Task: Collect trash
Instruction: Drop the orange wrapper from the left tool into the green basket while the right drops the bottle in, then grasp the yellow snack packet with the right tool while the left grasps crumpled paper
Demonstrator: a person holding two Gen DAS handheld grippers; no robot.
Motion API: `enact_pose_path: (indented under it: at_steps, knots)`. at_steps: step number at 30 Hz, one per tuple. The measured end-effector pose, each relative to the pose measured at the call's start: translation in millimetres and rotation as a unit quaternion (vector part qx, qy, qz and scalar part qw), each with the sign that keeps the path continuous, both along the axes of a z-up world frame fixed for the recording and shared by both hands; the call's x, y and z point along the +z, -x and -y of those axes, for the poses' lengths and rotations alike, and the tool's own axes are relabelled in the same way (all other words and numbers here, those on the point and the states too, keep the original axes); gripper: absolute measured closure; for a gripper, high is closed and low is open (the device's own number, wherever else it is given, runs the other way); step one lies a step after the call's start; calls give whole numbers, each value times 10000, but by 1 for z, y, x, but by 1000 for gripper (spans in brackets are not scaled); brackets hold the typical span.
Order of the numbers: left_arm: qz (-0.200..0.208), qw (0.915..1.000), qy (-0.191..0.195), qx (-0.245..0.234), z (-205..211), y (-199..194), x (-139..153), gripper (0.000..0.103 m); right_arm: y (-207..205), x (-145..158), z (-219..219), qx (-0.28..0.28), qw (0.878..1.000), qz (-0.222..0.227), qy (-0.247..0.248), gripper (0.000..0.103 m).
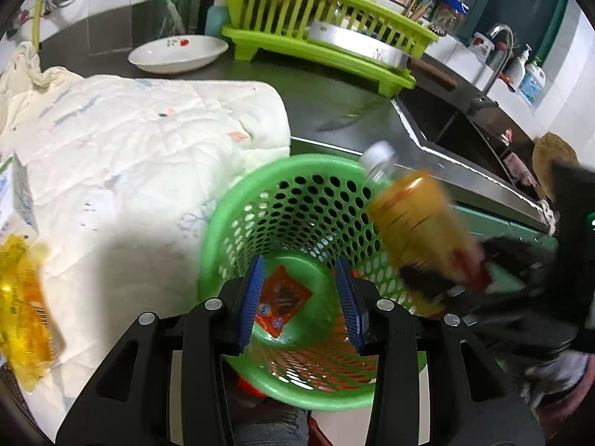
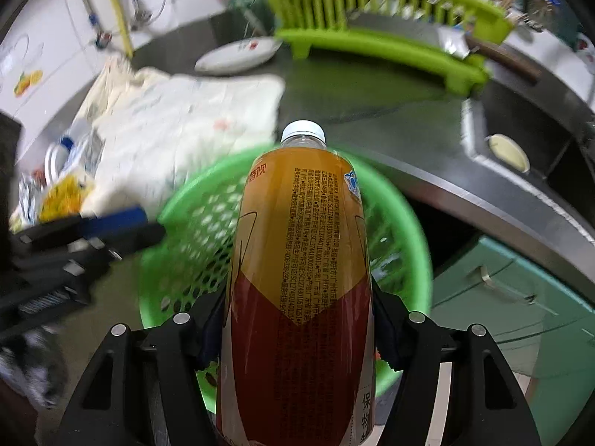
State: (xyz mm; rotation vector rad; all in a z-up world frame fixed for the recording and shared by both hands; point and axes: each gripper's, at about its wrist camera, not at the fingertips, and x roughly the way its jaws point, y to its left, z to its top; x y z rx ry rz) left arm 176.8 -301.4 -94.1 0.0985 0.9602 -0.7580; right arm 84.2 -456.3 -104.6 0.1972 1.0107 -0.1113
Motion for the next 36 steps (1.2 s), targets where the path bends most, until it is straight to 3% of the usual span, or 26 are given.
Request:
enact_pose_path:
  at_steps: [10, 13, 16, 27, 34, 36]
  knots:
    - [198, 9995, 130, 217, -34, -2, 18, 61, -42, -64, -18, 49, 9948, -986, -253, 41]
    - [210, 9993, 143, 275, -44, -3, 19, 61, -54, -76, -23, 20, 9934, -1132, -166, 41]
    - [199, 9989, 185, 383, -57, -5, 19, 61, -67, -86, -21, -143, 9910, -1269, -405, 41]
    - [273, 9972, 268, 639, -98, -4, 22, 61, -91, -99, -36, -359, 9912, -1141, -575, 38]
    - [421, 9945, 379, 882, -130, 5, 36, 61, -88, -65, -46, -262, 9959, -749, -445, 38]
    - [491, 9935, 375, 954, -140, 9, 40, 55, -78, -49, -50, -163, 9980, -524, -308, 38]
